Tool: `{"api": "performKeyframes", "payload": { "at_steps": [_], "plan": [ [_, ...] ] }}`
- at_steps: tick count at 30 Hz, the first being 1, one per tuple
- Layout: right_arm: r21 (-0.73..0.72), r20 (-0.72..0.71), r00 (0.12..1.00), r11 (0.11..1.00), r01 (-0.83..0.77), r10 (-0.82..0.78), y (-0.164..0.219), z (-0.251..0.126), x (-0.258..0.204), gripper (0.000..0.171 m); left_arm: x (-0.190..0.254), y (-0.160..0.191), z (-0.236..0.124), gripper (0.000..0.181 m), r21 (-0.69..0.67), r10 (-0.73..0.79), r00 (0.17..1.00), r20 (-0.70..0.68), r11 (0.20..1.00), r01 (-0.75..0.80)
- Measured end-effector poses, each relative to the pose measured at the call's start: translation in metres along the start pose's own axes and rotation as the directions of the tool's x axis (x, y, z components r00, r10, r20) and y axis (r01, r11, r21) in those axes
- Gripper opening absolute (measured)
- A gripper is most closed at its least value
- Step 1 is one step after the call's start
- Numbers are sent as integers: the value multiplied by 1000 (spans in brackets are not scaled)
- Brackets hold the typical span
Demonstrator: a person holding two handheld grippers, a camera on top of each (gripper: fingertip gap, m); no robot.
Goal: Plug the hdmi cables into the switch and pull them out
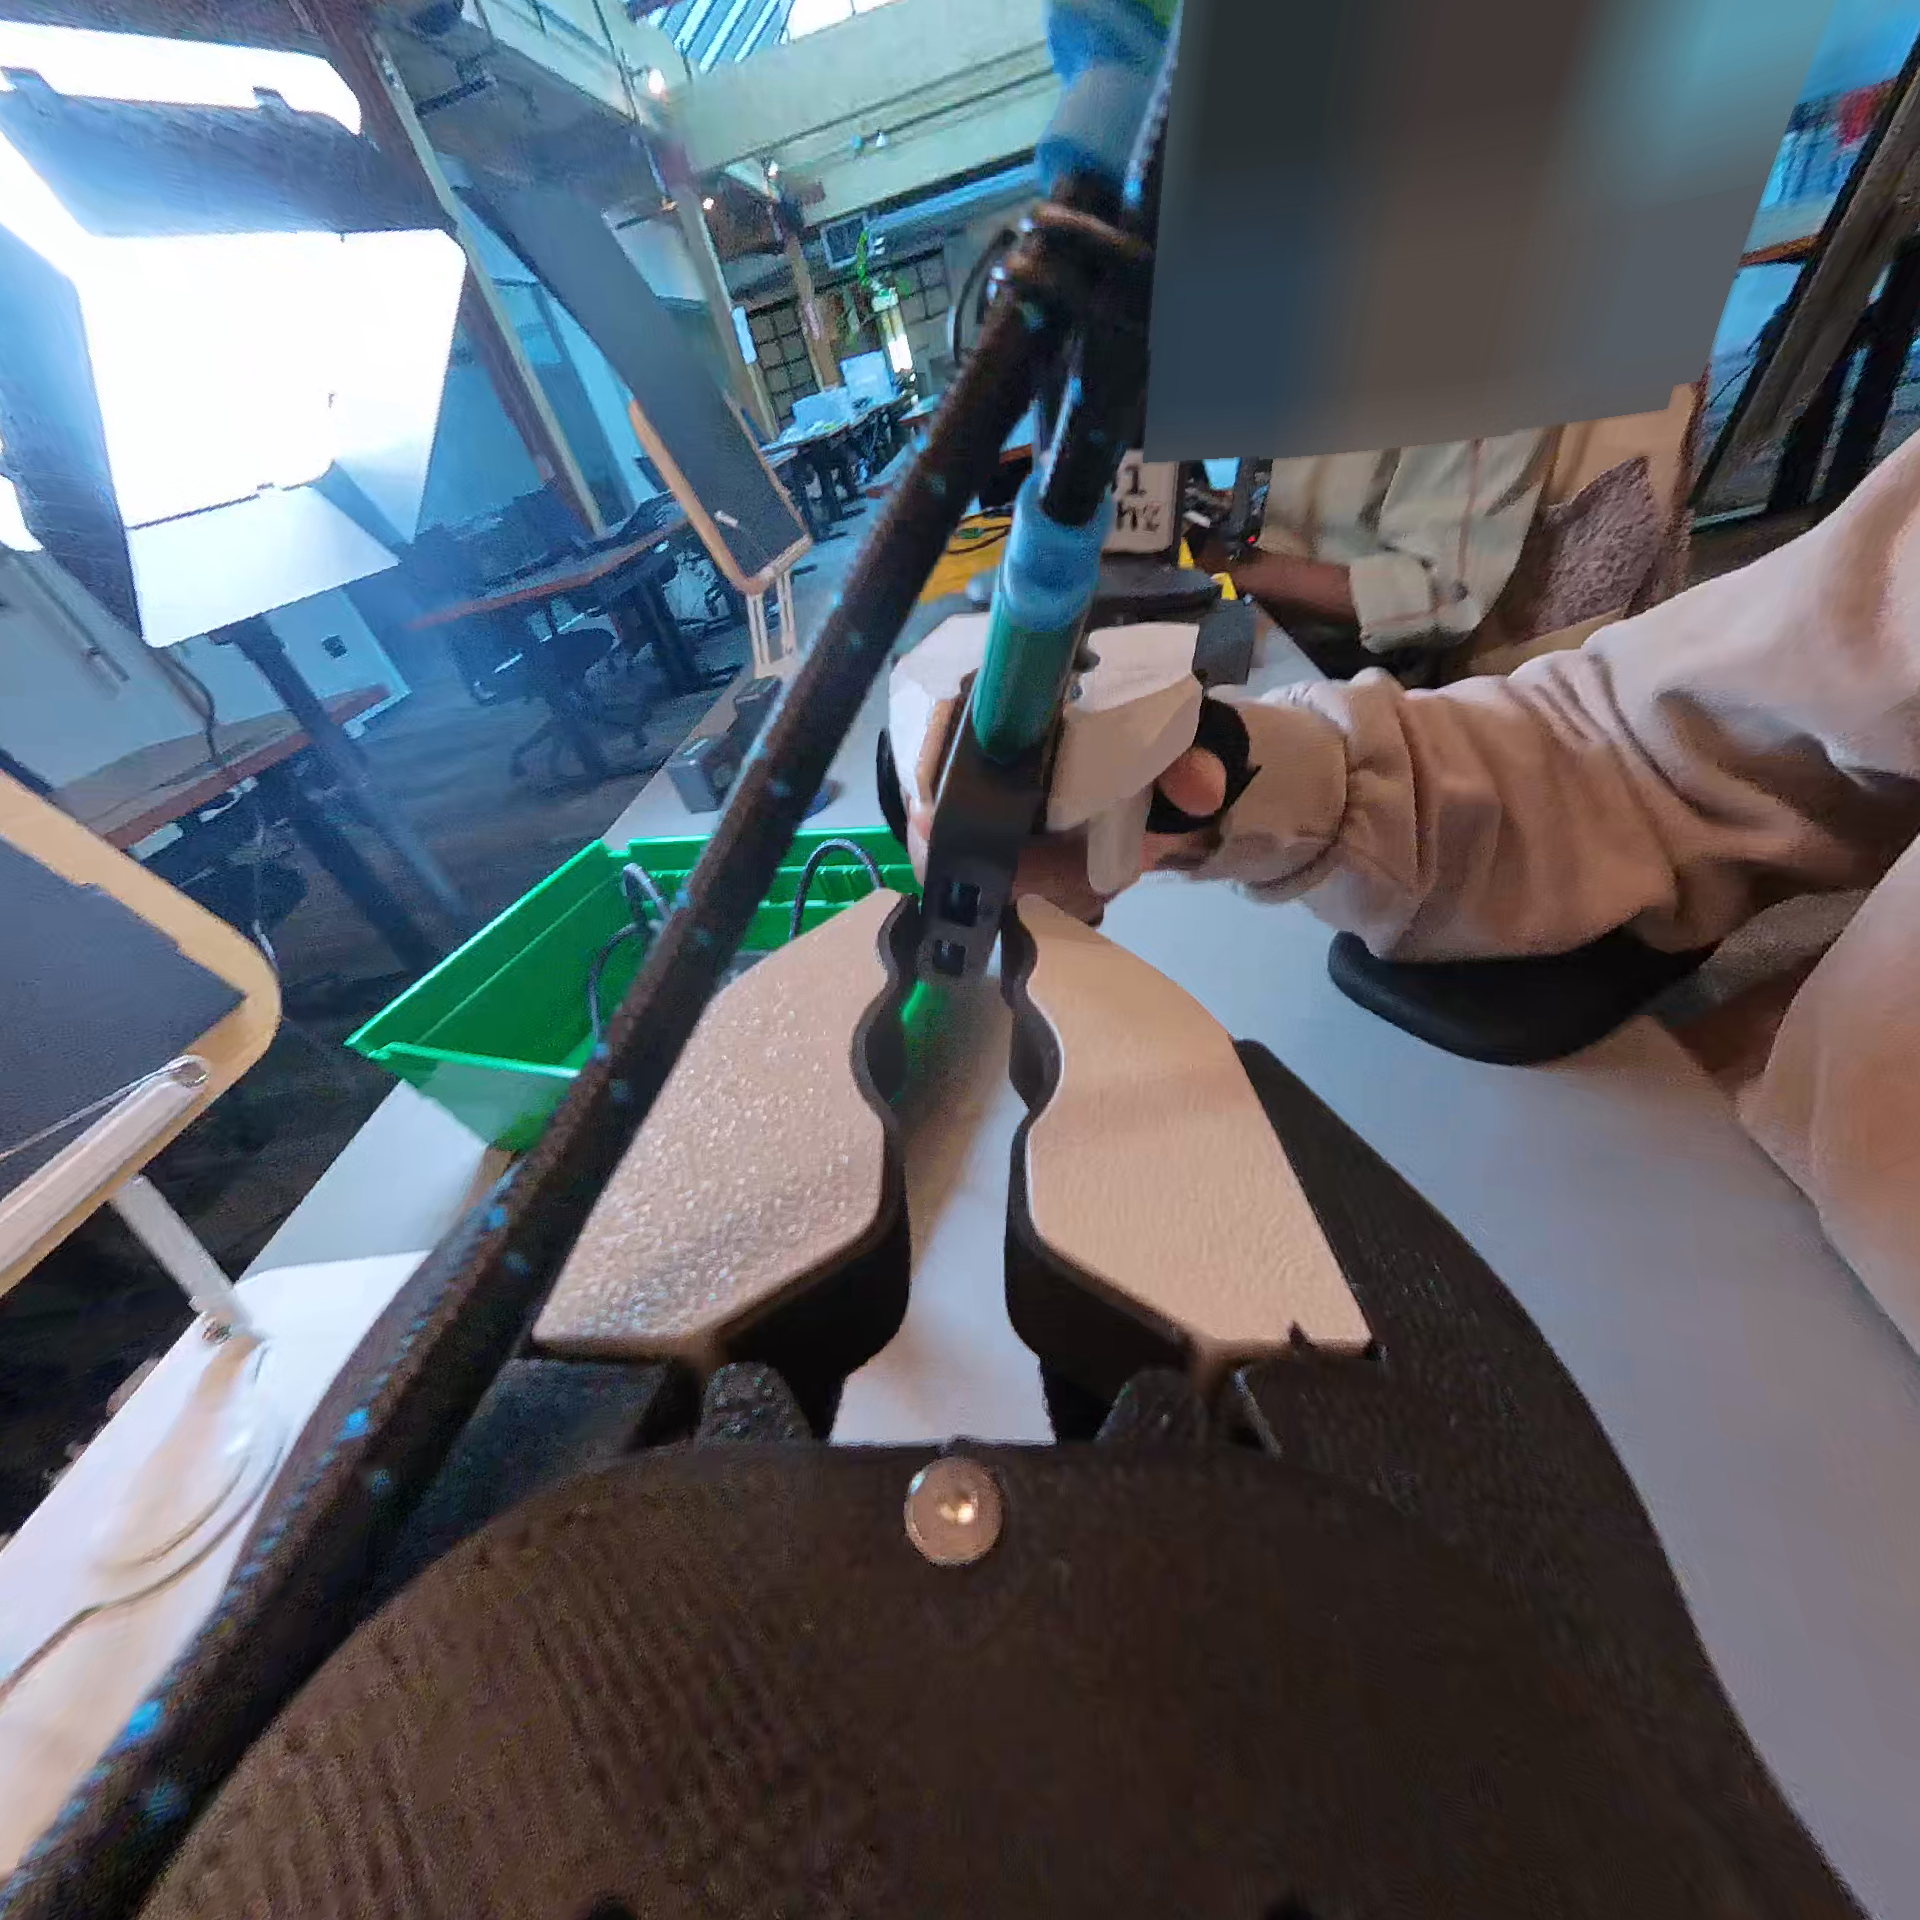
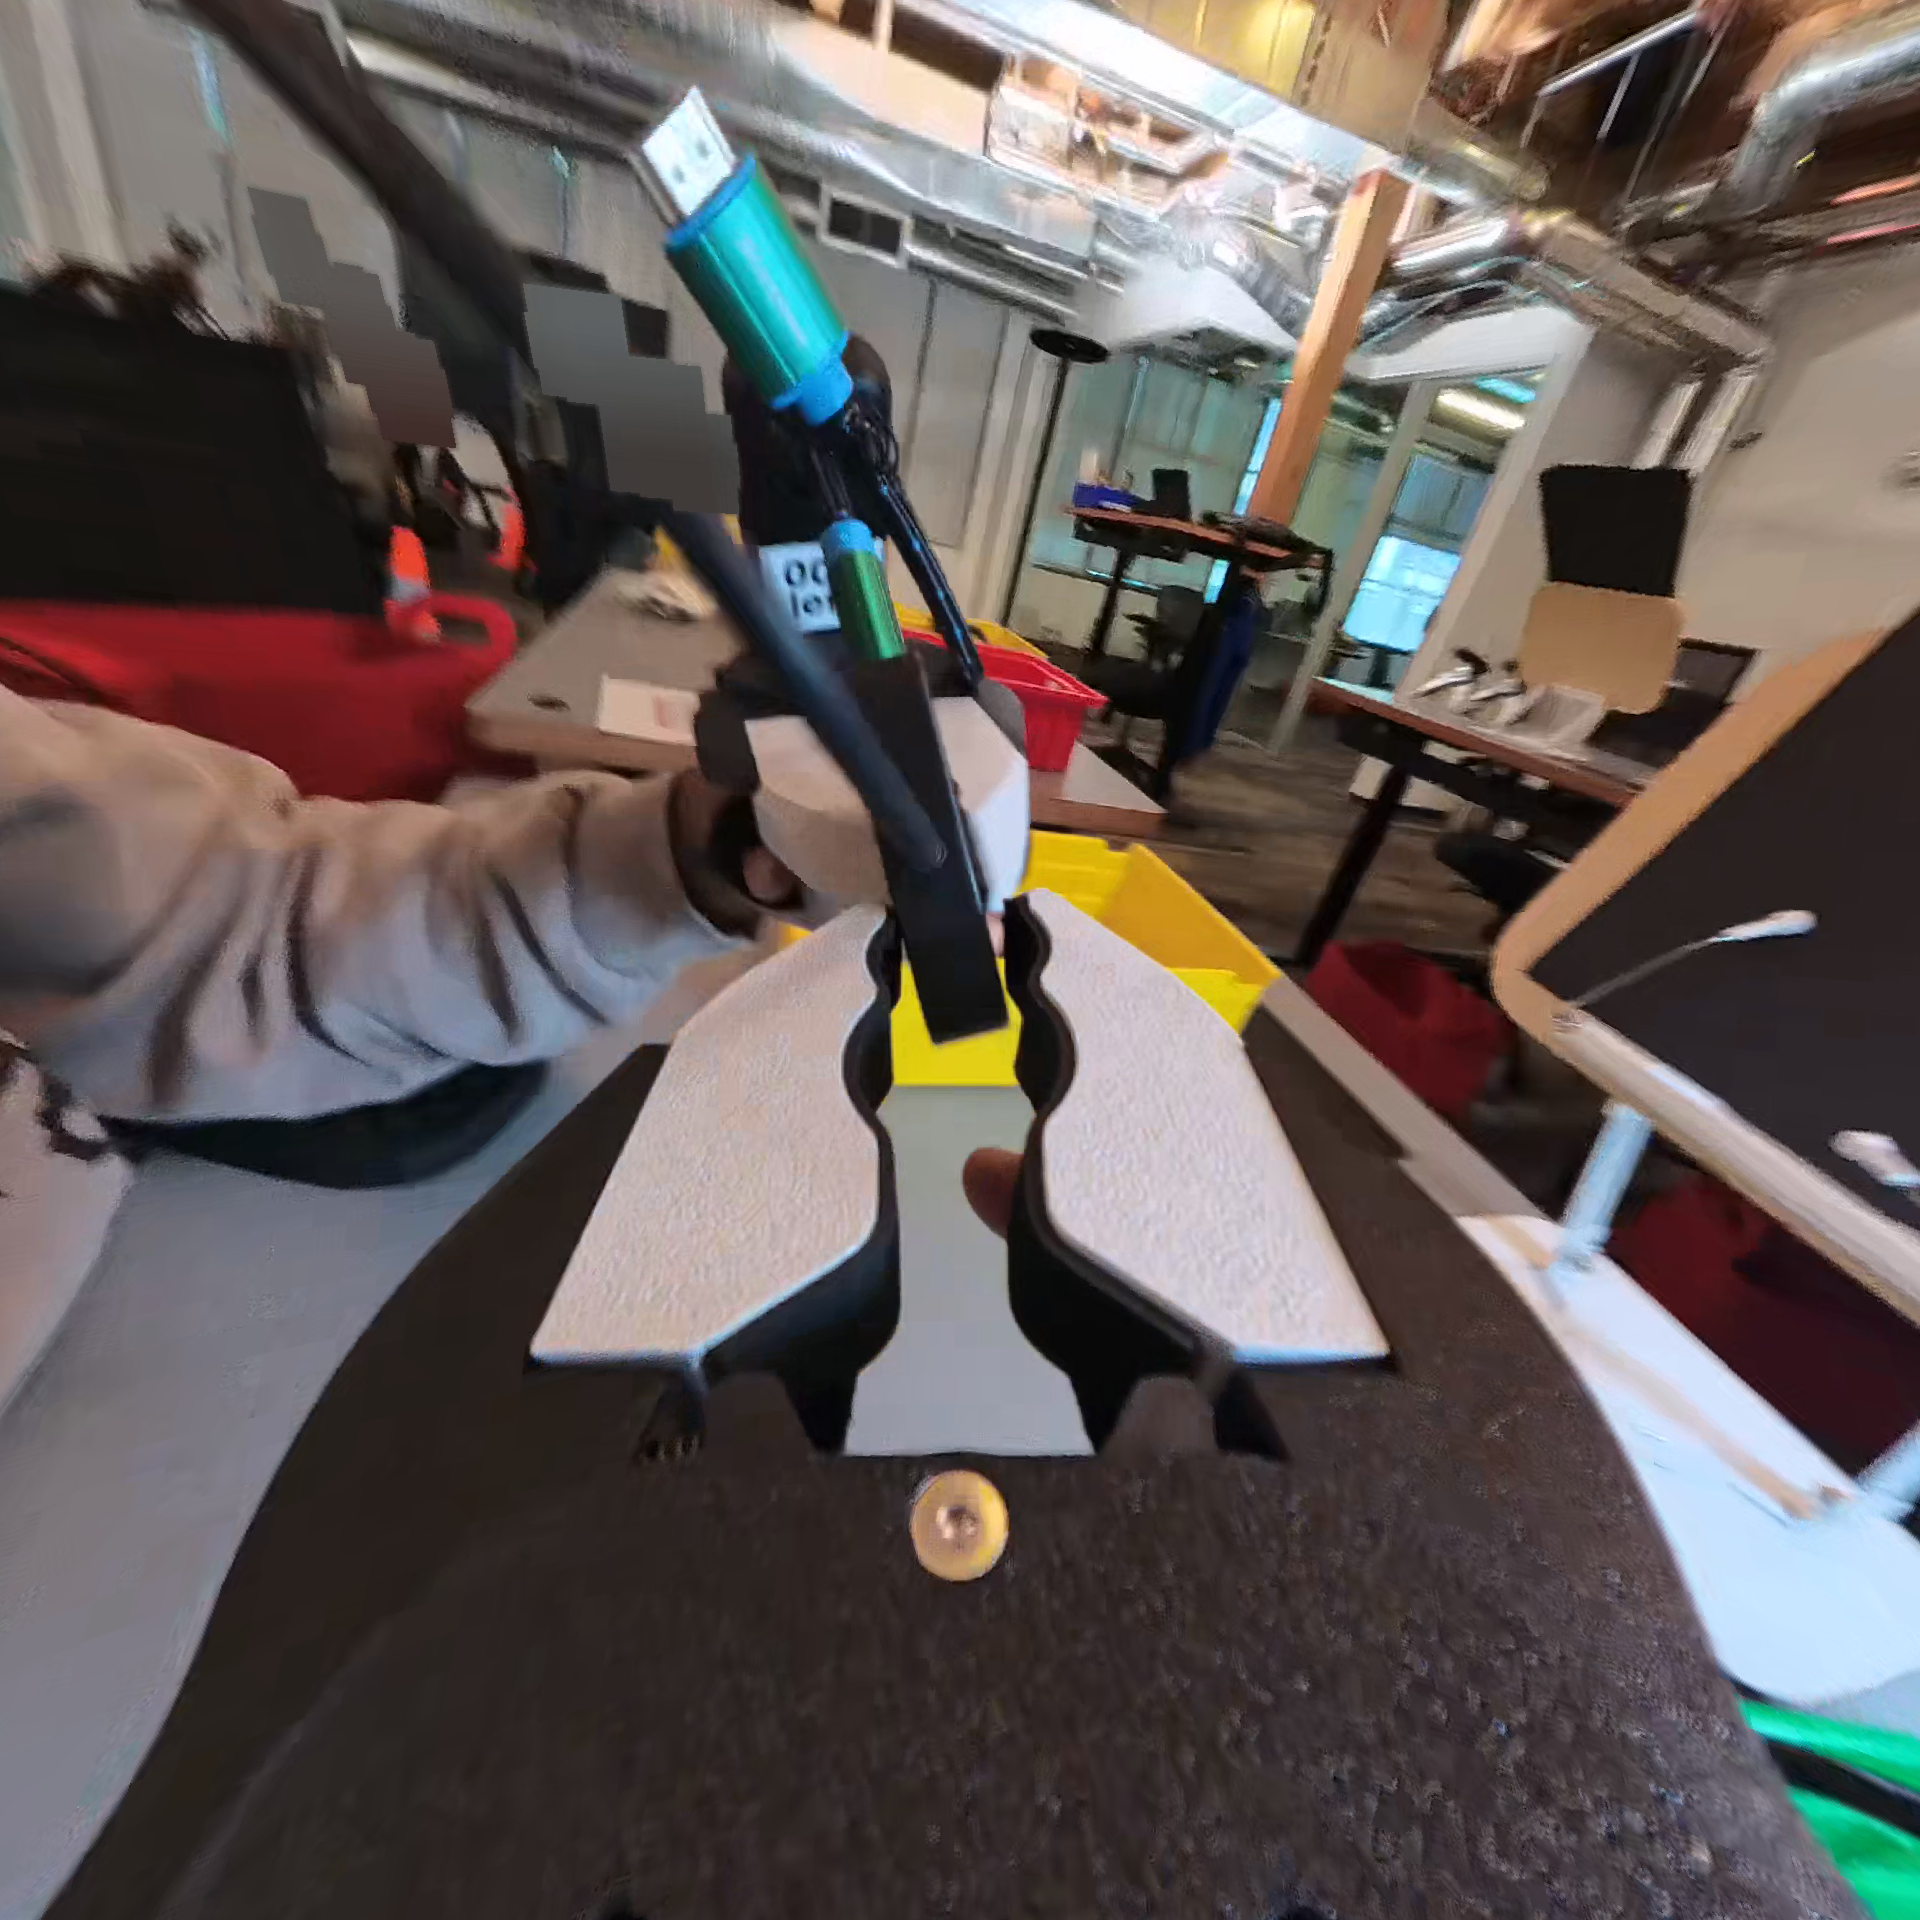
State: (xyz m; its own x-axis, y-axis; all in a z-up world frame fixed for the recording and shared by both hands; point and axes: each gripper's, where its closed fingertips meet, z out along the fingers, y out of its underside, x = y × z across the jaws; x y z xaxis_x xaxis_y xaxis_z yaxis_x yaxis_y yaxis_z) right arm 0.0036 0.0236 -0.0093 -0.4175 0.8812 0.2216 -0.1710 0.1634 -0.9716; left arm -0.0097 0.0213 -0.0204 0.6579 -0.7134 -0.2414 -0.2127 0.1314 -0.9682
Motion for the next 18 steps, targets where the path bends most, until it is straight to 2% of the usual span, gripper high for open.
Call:
{"api": "performKeyframes", "payload": {
  "at_steps": [6,9,10,12,14,16,18],
  "plan": [
    [-229,-39,959,937,265,-281,19,-4,2,16,-1,34,3,15,-169,-72,997,-28,983,66],
    [-324,-47,946,901,289,-320,23,-11,11,15,-10,37,7,16,-154,-85,996,28,984,89],
    [-353,-81,934,887,299,-348,22,-18,21,14,-17,36,6,13,-136,-87,994,67,986,95],
    [-389,-194,899,872,296,-392,15,-38,50,14,-30,40,-1,23,-156,-64,989,136,984,86],
    [-453,-324,837,849,272,-441,14,-69,87,14,-43,36,-10,29,-139,-37,978,204,988,67],
    [-578,-430,722,780,240,-541,25,-106,126,14,-49,23,-18,28,-71,-56,970,234,995,75],
    [-711,-470,605,682,171,-642,46,-142,160,14,-56,16,-27,27,-32,-61,962,265,997,72]
  ]
}}
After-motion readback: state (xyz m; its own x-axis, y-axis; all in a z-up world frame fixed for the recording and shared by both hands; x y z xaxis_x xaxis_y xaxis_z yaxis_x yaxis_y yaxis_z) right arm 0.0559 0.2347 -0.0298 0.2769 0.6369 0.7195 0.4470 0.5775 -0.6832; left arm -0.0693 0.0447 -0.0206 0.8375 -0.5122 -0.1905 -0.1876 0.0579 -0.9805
